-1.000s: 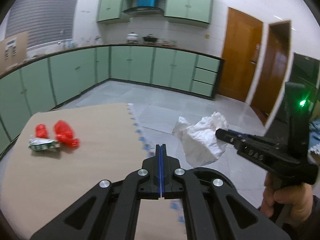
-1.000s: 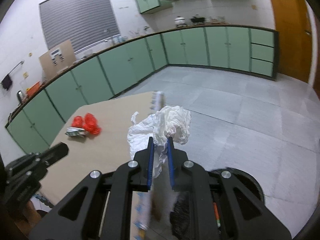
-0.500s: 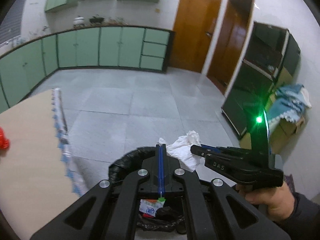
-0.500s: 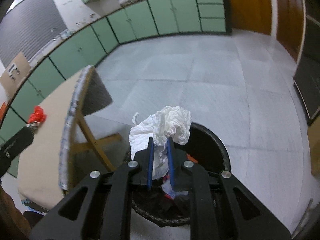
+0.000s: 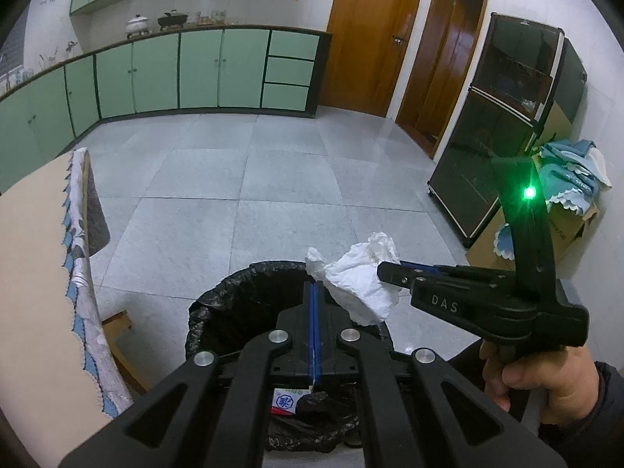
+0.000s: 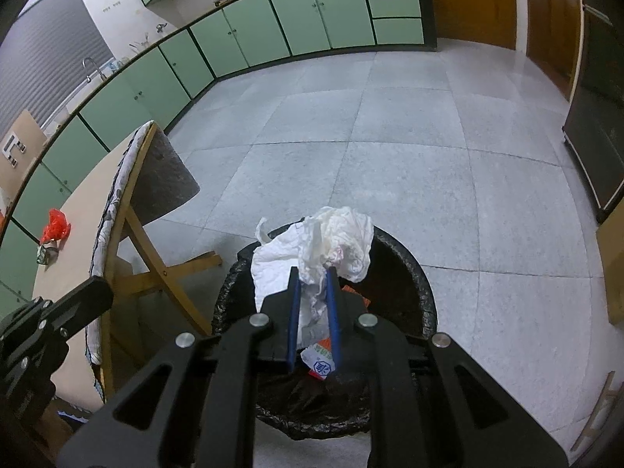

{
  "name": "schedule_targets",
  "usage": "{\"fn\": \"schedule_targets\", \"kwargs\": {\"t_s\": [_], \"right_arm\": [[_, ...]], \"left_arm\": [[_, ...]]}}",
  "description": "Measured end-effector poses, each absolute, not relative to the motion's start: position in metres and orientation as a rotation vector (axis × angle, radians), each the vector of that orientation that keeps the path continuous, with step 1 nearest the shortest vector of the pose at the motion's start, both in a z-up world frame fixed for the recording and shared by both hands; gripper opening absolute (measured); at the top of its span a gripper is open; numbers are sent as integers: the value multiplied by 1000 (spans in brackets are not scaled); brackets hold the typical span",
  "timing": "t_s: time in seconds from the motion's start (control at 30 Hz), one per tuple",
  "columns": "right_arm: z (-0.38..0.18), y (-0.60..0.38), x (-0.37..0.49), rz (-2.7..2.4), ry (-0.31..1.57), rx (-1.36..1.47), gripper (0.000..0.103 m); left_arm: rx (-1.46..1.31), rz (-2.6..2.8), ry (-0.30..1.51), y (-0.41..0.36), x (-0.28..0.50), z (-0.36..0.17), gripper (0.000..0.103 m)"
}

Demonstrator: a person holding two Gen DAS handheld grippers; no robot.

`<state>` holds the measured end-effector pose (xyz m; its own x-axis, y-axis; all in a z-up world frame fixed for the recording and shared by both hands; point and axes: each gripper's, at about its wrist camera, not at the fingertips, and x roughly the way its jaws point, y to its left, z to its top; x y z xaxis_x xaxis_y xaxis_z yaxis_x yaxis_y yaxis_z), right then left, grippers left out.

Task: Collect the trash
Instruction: 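Open the right gripper to drop the tissue into the bin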

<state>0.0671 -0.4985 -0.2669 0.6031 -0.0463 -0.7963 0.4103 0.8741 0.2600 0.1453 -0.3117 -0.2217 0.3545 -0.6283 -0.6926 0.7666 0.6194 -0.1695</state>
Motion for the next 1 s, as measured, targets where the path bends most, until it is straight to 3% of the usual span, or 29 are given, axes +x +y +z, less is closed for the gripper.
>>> {"fn": "schedule_targets", "kwargs": {"t_s": [0.6, 0.7, 0.77, 0.83, 0.97, 1.0], "right_arm": [[-268, -495, 72, -266, 913, 435, 12], [-269, -498, 71, -279, 920, 444, 18], [-269, -499, 71, -283, 926, 455, 25], [-268, -499, 71, -287, 920, 447, 35], [-266, -494, 72, -272, 919, 438, 36], [-262, -490, 74, -259, 913, 434, 36]], "left_arm": [[165, -864, 808, -296, 155, -218, 0], [164, -858, 817, -295, 156, -219, 1], [159, -845, 823, -293, 158, -220, 15], [150, -823, 817, -288, 160, -220, 36], [128, -791, 804, -272, 165, -215, 39], [124, -778, 796, -267, 165, -212, 44]]}}
